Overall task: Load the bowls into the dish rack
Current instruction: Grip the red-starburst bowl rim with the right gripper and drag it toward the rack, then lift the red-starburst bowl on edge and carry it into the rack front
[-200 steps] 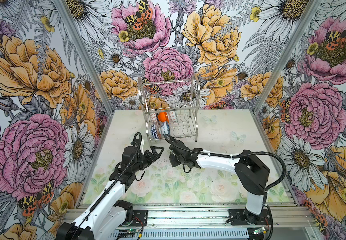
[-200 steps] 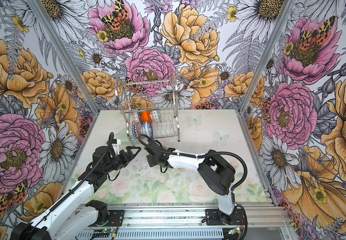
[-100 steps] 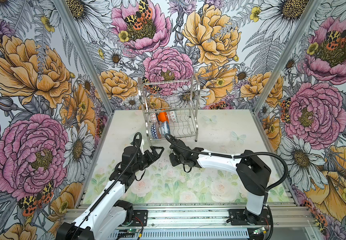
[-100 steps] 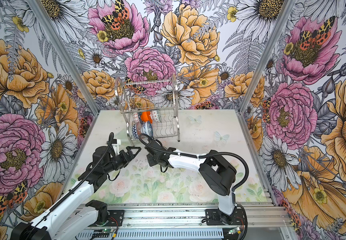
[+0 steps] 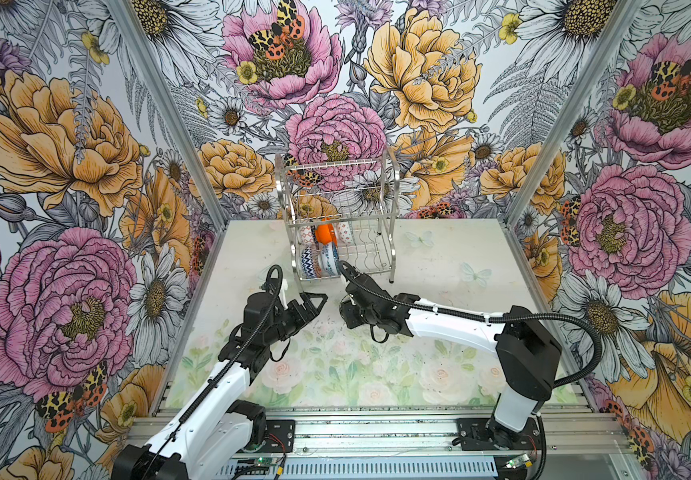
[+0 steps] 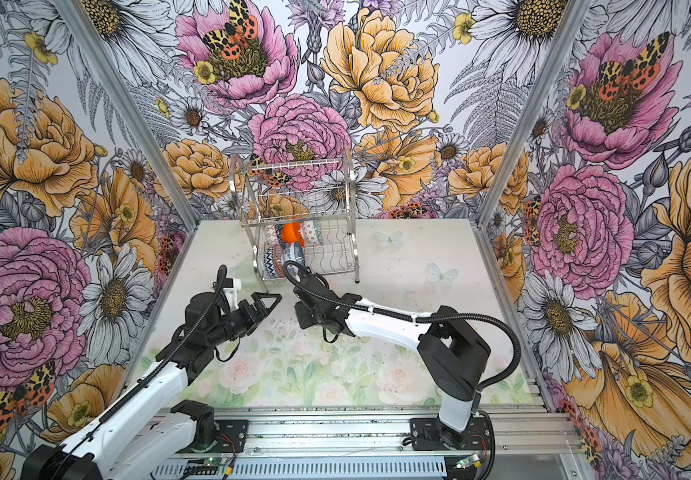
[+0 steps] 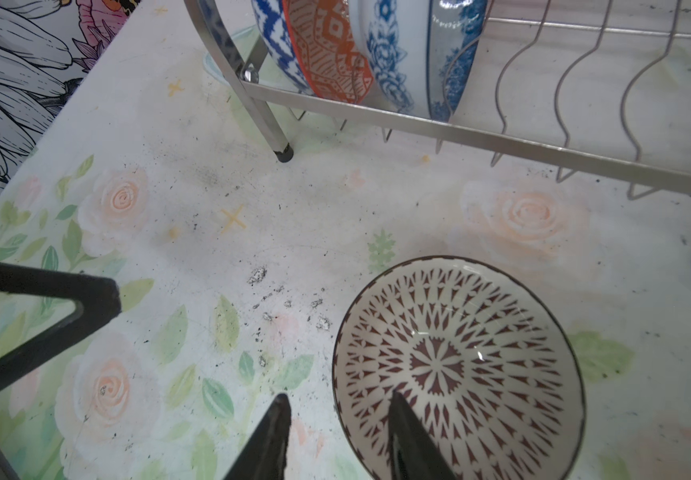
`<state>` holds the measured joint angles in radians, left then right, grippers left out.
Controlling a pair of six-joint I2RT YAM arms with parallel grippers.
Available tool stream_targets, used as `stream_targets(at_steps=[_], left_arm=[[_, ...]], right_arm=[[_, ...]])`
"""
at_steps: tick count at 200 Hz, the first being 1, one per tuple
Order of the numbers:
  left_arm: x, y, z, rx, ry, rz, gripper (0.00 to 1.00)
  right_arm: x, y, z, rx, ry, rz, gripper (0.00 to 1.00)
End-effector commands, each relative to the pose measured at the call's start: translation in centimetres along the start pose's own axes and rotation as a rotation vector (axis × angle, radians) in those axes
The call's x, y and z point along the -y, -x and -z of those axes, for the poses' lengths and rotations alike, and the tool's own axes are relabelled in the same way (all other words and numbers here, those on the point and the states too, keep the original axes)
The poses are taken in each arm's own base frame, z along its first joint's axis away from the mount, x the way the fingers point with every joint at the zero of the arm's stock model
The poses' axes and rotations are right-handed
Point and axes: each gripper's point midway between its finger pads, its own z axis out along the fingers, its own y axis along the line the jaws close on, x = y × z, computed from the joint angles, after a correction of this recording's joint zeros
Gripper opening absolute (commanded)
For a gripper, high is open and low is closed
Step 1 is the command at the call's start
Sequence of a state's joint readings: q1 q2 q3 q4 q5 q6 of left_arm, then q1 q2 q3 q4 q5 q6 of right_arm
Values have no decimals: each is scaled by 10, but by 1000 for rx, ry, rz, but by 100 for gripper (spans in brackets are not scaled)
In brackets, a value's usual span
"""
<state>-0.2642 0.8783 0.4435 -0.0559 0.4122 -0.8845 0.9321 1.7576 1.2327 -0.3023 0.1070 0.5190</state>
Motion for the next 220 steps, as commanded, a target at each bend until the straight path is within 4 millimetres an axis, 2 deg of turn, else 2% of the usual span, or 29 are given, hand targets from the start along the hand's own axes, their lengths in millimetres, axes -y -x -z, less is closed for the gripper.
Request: stream_targets(at_steps=[1,49,70,87,140,220], left_arm=[[0,-1,2,3,-15,0,99],[-3,-3,1,1,-9,1,99],[-6,-5,-1,-3,-6,3,99],[-7,-5,-3,-4,-3,4,99],[-11,-6,-9,-14,5,7,99],[-27,2,-3,6,4,61,99]], right_arm=[[11,10,15,43,-24,-3,46],[50,4,24,34,-142,24,64],[64,-1,26,17,-194,42,65],[67,-4,26,4,-203,61,65],[46,-9,10,-36,-155,111,65],[2,-5,-23,-67,-70,145,65]])
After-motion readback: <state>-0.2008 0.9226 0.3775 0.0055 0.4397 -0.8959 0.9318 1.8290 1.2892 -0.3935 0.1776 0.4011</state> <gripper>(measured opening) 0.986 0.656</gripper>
